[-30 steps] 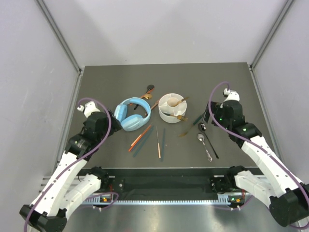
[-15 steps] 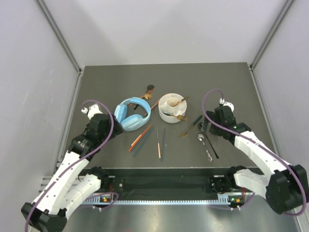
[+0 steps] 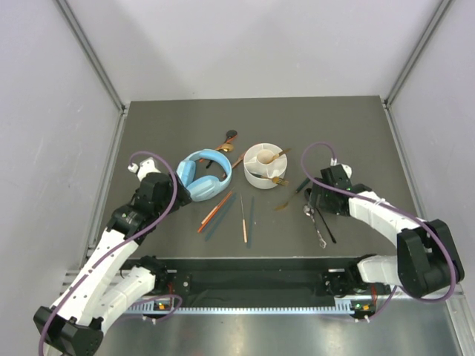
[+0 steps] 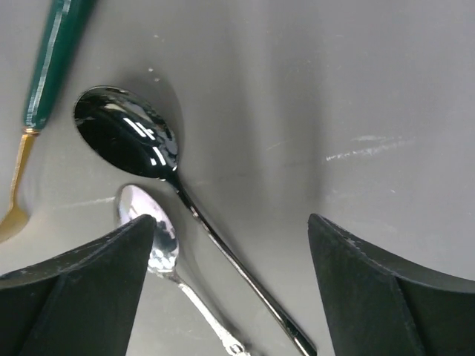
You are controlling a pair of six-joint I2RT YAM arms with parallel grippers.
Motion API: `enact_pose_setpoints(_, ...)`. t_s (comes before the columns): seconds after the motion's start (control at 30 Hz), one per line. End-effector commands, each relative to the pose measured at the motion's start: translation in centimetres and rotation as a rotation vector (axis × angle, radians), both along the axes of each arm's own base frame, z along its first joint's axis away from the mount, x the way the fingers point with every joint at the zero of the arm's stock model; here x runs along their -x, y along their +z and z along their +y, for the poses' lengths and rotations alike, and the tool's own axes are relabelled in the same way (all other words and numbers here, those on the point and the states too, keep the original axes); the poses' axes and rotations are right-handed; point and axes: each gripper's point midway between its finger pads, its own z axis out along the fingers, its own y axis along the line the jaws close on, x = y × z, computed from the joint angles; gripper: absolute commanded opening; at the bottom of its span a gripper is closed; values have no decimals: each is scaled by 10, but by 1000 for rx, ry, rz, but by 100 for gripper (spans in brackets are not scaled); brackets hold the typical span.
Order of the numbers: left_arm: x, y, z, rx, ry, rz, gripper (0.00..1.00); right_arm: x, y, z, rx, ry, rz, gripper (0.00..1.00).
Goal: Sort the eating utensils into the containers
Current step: Pick up the spoon from the center of the board.
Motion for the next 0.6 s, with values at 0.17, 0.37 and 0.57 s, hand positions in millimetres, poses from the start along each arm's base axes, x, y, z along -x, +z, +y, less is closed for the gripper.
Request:
enact_pose_setpoints(0.17, -9, 9, -4, 24, -6, -53, 82, -13, -3, -8, 26, -60, -20, 64)
enact_pose_setpoints(0.37, -9, 9, -4, 22, -4, -54, 82, -11, -20, -5, 34, -30, 45, 55)
enact_pose_setpoints(0.57, -8, 6, -2, 16, 1, -50, 82, -9, -31, -3, 36, -17, 73, 22)
